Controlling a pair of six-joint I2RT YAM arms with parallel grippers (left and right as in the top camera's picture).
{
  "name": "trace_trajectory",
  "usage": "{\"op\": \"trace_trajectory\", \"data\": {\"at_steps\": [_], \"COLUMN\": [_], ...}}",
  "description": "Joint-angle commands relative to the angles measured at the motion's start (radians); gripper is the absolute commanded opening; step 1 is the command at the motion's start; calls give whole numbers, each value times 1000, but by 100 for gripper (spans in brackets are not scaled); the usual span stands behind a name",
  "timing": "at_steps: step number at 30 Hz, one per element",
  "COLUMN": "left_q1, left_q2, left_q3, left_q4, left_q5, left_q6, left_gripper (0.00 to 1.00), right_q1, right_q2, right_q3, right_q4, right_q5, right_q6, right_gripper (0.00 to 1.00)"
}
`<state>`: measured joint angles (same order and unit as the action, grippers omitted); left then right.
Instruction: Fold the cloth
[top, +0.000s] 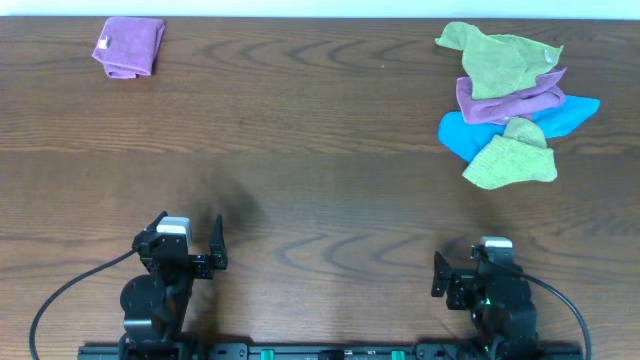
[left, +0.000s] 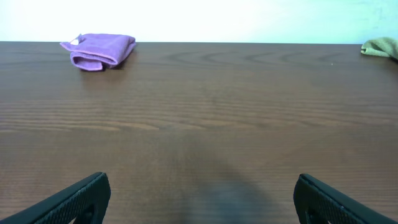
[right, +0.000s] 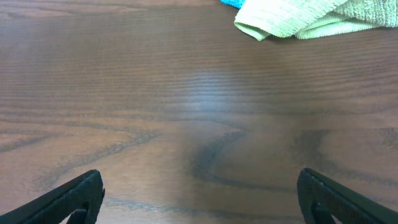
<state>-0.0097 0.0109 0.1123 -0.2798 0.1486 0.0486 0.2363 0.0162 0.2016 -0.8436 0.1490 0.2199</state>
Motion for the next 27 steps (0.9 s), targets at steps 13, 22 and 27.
{"op": "trace_trajectory", "data": {"at_steps": [13, 22, 27], "left_q1": [-4, -4, -4], "left_q2": [-6, -6, -6], "left_q3": [-24, -24, -24], "left_q4": [-6, -6, -6], "left_q5": [-19, -19, -19], "left_q6": [-11, -11, -11], "left_gripper": [95, 95, 95], "right_q1": [-8, -8, -8], "right_q2": [-11, -11, -11], "right_q3": [-13, -13, -13], "right_q4": [-2, 0, 286], "right_q5": [-7, -7, 3], "right_q6": [11, 11, 154], "right_gripper": [99, 99, 99]}}
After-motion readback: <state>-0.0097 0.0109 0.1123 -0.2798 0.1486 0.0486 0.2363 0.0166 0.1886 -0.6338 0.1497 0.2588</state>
